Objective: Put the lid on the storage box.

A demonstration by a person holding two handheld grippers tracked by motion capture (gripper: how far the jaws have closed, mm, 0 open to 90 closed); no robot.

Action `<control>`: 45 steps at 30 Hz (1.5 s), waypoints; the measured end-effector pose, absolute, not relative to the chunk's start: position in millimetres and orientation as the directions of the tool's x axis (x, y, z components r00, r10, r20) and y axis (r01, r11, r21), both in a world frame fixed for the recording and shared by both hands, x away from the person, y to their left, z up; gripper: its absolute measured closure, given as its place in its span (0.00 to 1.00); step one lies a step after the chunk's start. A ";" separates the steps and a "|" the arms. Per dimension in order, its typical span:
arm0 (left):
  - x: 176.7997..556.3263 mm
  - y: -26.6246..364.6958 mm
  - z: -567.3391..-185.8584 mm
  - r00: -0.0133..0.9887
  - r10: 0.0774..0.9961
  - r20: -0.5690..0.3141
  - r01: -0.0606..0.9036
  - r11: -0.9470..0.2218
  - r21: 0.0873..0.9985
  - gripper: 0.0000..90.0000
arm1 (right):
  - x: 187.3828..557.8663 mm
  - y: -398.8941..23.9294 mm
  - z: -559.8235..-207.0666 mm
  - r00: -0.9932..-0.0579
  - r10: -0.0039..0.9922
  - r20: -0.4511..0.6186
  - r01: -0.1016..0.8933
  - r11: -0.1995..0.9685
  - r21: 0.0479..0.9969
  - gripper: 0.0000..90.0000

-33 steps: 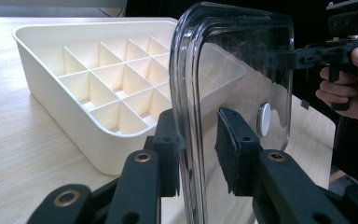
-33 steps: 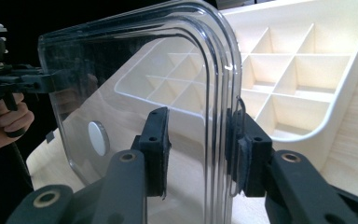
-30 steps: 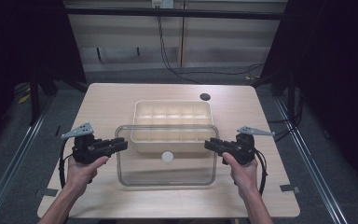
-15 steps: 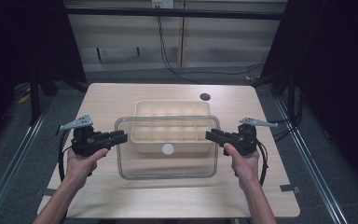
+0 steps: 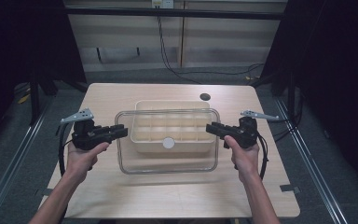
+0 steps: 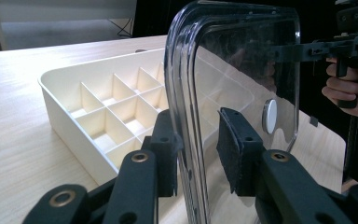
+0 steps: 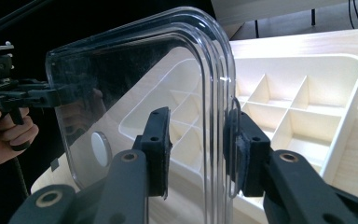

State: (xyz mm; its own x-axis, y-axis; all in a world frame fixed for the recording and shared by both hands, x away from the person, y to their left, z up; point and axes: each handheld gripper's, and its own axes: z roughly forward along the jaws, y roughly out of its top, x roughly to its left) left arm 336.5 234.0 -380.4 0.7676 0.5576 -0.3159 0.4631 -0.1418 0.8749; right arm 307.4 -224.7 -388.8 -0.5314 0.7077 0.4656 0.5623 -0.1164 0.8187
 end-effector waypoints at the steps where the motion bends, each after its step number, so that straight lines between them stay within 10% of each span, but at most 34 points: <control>1: 337.8 233.9 -379.3 0.767 0.559 -0.315 0.463 -0.142 0.875 0.76 | 308.7 -224.6 -388.1 -0.533 0.709 0.462 0.558 -0.116 0.822 0.70; 45: 395.1 224.8 -339.9 0.760 0.590 -0.272 0.429 -0.141 0.892 0.75 | 370.9 -229.3 -354.7 -0.517 0.710 0.478 0.511 -0.192 0.838 0.69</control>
State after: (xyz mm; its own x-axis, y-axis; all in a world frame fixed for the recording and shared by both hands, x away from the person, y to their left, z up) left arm 395.1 224.8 -339.9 0.7597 0.5904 -0.2724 0.4292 -0.1406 0.8922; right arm 370.9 -229.3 -354.7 -0.5175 0.7098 0.4778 0.5108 -0.1918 0.8380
